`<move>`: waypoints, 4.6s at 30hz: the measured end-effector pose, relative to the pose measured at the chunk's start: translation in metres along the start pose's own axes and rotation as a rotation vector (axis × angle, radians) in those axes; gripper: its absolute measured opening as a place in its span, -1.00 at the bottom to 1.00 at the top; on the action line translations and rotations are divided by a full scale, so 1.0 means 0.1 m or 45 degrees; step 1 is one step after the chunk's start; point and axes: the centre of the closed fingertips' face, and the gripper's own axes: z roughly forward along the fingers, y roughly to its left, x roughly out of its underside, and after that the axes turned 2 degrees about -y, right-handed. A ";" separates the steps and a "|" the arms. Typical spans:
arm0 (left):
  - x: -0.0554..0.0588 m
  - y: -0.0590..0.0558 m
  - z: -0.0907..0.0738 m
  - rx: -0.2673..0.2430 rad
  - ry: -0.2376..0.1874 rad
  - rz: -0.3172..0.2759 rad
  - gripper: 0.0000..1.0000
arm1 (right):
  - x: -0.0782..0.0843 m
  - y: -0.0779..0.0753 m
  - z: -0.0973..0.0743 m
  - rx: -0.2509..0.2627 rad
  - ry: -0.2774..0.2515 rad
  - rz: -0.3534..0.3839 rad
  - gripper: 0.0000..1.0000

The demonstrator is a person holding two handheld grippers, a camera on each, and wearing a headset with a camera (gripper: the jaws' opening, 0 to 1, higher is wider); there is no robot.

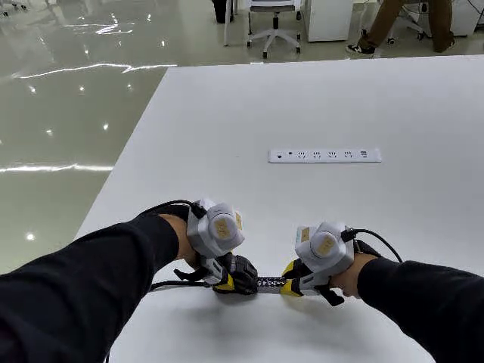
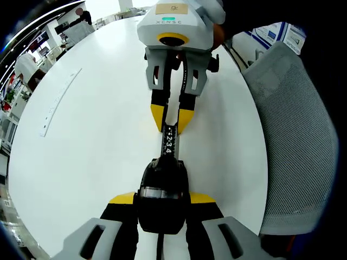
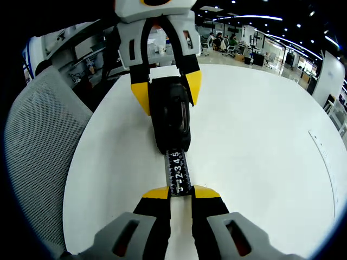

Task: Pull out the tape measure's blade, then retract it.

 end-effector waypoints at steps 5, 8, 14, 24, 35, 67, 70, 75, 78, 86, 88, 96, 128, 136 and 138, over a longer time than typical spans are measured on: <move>0.00 0.00 0.00 0.003 -0.004 -0.008 -0.41 | 0.05 -0.01 -0.06 0.007 0.004 0.004 -0.84; -0.01 0.00 0.00 0.004 -0.003 -0.009 -0.41 | 0.08 -0.01 -0.07 0.011 0.006 0.007 -0.84; 0.00 0.00 0.00 0.002 -0.006 -0.013 -0.41 | 0.11 -0.02 -0.09 0.015 0.010 -0.002 -0.84; -0.01 0.01 0.00 -0.003 -0.014 -0.020 -0.41 | 0.19 -0.04 -0.16 0.022 0.018 0.008 -0.84; -0.01 0.01 0.01 -0.003 -0.013 -0.023 -0.40 | 0.29 -0.06 -0.27 0.033 0.024 0.000 -0.84; -0.02 0.00 0.01 -0.010 -0.021 -0.032 -0.40 | 0.56 -0.10 -0.54 0.051 0.031 0.034 -0.84; -0.02 0.00 0.01 -0.012 -0.023 -0.033 -0.40 | 0.57 -0.11 -0.55 0.054 0.031 0.037 -0.84; -0.02 0.00 0.02 -0.013 -0.024 -0.036 -0.40 | 0.61 -0.12 -0.59 0.060 0.035 0.053 -0.84; -0.02 0.00 0.02 -0.014 -0.024 -0.037 -0.40 | 0.64 -0.13 -0.61 0.065 0.037 0.060 -0.84; -0.02 0.00 0.02 -0.014 -0.026 -0.038 -0.40 | 0.73 -0.13 -0.67 0.072 0.045 0.066 -0.84; -0.02 0.00 0.01 -0.015 -0.026 -0.037 -0.40 | 0.74 -0.13 -0.67 0.073 0.048 0.065 -0.84; -0.02 0.00 0.01 -0.018 -0.026 -0.035 -0.40 | 0.80 -0.13 -0.72 0.083 0.054 0.072 -0.84; -0.01 0.01 0.01 -0.020 -0.033 -0.042 -0.40 | 1.03 -0.16 -0.96 0.098 0.066 0.100 -0.84; -0.01 0.01 0.01 -0.022 -0.029 -0.040 -0.40 | 1.10 -0.16 -1.03 0.103 0.073 0.108 -0.84; -0.01 0.01 0.01 -0.022 -0.028 -0.039 -0.40 | 1.11 -0.16 -1.04 0.105 0.075 0.112 -0.84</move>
